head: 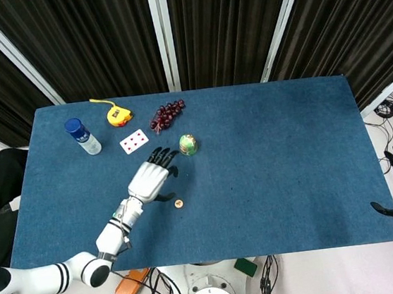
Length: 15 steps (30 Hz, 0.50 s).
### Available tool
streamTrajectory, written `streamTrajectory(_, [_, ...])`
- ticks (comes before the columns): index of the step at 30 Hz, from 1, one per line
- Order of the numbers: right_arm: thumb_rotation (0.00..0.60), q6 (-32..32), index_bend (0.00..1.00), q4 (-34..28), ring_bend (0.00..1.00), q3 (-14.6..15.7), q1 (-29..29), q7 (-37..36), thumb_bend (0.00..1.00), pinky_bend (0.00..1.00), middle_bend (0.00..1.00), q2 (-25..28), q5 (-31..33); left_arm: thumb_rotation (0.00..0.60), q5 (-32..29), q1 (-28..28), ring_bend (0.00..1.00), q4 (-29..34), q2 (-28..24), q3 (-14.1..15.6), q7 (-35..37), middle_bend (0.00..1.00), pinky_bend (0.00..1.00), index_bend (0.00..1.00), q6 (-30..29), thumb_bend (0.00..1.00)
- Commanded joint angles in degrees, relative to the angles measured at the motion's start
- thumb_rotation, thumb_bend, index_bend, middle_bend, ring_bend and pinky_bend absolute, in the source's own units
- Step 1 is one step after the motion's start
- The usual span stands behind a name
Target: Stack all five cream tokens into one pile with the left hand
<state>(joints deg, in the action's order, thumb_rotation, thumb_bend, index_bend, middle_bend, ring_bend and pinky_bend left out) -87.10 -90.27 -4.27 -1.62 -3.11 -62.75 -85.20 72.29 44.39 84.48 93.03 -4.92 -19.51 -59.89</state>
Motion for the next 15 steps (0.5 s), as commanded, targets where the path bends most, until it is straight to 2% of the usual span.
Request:
streamTrajectory(1, [0.600, -0.3, 0.00, 0.1, 0.00, 0.1, 0.2, -0.2, 0.06, 0.00, 0.00, 0.0, -0.1, 0.564, 2.8, -0.6, 0.00, 0.9, 0.8, 2.8, -1.2, 0.04, 0.00, 0.41, 0.2, 0.20])
streamTrajectory(8, [0.600, -1.1, 0.00, 0.2, 0.00, 0.4, 0.8, -0.5, 0.06, 0.00, 0.00, 0.1, -0.4, 0.552, 2.2, -0.8, 0.00, -0.4, 2.8, 4.1, -4.6, 0.02, 0.00, 0.41, 2.4, 0.23])
streamTrajectory(15, [0.600, -1.2, 0.00, 0.1, 0.00, 0.4, 0.9, -0.4, 0.06, 0.00, 0.00, 0.0, -0.8, 0.551, -0.1, -1.0, 0.00, -2.2, 3.9, 3.2, -5.9, 0.02, 0.00, 0.41, 4.0, 0.27])
